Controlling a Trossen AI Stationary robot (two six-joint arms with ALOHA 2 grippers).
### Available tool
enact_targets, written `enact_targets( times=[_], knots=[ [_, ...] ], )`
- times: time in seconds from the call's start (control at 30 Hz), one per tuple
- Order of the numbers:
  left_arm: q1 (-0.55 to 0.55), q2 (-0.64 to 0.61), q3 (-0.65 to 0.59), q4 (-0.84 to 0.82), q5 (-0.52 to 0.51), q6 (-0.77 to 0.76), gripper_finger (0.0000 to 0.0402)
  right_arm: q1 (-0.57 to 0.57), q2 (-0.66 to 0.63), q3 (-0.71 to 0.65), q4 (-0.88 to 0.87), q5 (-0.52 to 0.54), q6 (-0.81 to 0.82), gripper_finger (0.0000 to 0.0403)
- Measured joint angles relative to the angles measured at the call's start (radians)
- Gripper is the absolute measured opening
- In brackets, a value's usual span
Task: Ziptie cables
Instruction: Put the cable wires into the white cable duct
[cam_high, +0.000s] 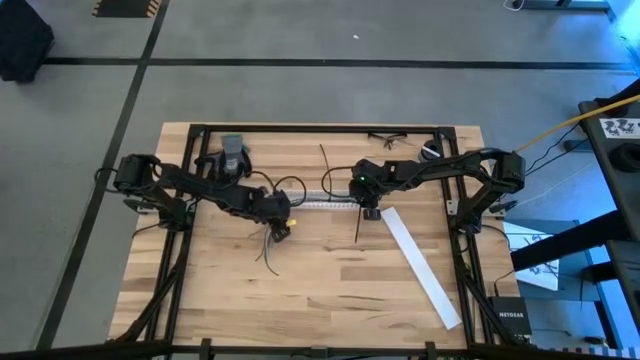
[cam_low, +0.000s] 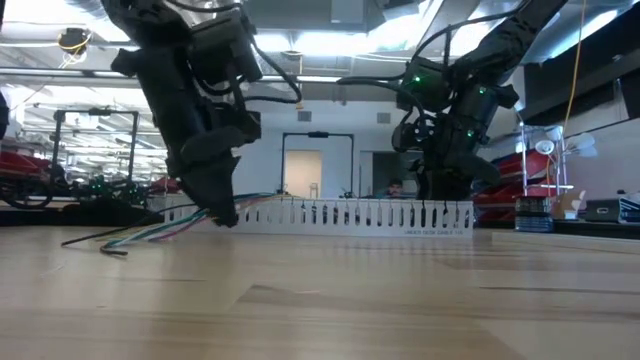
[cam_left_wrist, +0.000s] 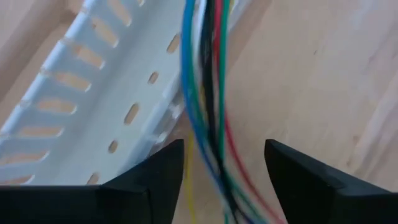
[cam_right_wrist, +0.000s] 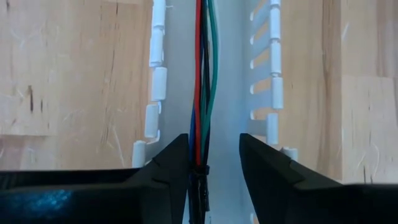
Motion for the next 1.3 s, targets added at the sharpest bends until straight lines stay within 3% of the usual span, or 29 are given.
enact_targets(
  times=[0.2,0.37,0.5,0.63,0.83,1.07,1.2,1.3],
  knots=[
    [0.000,0.000,-0.006,-0.019,-0.008,0.083,0.0136,0.000,0.000,0.000,-0.001,0.000,0.013,0.0137],
    [0.000,-0.001,0.063,-0.185,-0.016,0.191,0.0050,0.000,0.000,0.000,-0.003,0.000,0.014,0.0137],
    [0.000,-0.001,0.146,-0.366,-0.025,0.296,0.0008,0.000,0.000,0.001,-0.003,-0.003,0.014,0.0137],
    [0.000,-0.002,0.246,-0.534,-0.113,0.399,0.0011,0.000,0.000,0.001,0.000,-0.006,0.015,0.0137],
    [0.013,-0.003,0.299,-0.585,-0.206,0.600,0.0019,0.000,-0.001,0.001,-0.004,-0.005,0.015,0.0137],
    [0.063,0.001,0.285,-0.554,-0.168,0.650,0.0018,0.000,-0.001,0.001,-0.007,-0.010,0.020,0.0138],
    [0.074,0.003,0.231,-0.503,-0.050,0.652,0.0050,0.000,-0.001,0.001,-0.011,-0.014,0.020,0.0137],
    [0.071,0.006,0.196,-0.482,-0.037,0.649,0.0087,0.000,-0.002,0.001,-0.012,-0.016,0.019,0.0137]
  ],
)
